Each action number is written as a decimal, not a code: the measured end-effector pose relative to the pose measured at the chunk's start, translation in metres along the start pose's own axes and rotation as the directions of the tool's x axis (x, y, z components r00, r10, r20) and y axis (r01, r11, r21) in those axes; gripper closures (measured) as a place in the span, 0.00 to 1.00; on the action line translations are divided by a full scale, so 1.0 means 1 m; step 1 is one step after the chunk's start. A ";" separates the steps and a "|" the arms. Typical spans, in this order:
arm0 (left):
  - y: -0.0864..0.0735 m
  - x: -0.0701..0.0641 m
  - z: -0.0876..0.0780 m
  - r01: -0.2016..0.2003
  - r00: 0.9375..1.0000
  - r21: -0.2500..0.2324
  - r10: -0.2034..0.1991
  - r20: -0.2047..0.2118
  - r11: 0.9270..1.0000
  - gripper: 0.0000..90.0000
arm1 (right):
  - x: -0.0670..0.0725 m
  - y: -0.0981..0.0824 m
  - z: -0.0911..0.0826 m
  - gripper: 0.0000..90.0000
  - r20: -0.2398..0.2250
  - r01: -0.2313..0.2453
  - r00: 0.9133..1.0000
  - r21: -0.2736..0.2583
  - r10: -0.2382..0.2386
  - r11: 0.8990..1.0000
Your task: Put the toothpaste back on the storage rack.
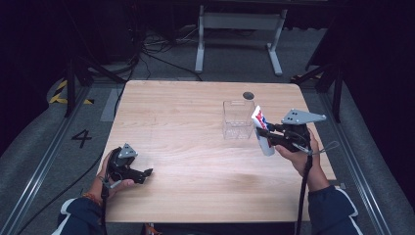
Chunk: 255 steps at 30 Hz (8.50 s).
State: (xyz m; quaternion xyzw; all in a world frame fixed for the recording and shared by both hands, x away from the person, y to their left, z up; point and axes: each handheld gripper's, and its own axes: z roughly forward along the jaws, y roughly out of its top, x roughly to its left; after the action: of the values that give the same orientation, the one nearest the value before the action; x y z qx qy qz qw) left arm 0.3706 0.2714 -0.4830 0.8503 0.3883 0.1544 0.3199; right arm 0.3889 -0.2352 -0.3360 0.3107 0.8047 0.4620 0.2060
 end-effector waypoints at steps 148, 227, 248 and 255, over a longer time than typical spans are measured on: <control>0.000 0.000 0.000 0.002 1.000 -0.001 -0.002 0.001 1.000 0.01 | -0.052 -0.024 0.118 0.70 0.135 -0.135 0.982 0.021 0.131 0.991; 0.000 0.000 0.000 0.002 1.000 -0.001 -0.002 0.001 1.000 0.01 | -0.009 -0.014 0.047 0.30 0.137 0.135 0.978 0.154 -0.156 0.979; 0.000 0.000 0.000 0.001 1.000 -0.001 -0.001 0.001 1.000 0.01 | -0.012 -0.042 0.024 0.30 0.139 0.145 0.975 0.197 -0.174 0.970; 0.000 0.000 0.000 0.001 1.000 -0.001 -0.001 0.000 1.000 0.01 | -0.017 -0.055 0.021 0.30 0.143 0.128 0.976 0.217 -0.161 0.968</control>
State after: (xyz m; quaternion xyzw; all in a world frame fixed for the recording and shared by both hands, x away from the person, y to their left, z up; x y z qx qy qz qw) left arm 0.3706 0.2711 -0.4830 0.8501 0.3884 0.1544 0.3203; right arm 0.3972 -0.2546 -0.3938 0.3068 0.8498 0.3331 0.2698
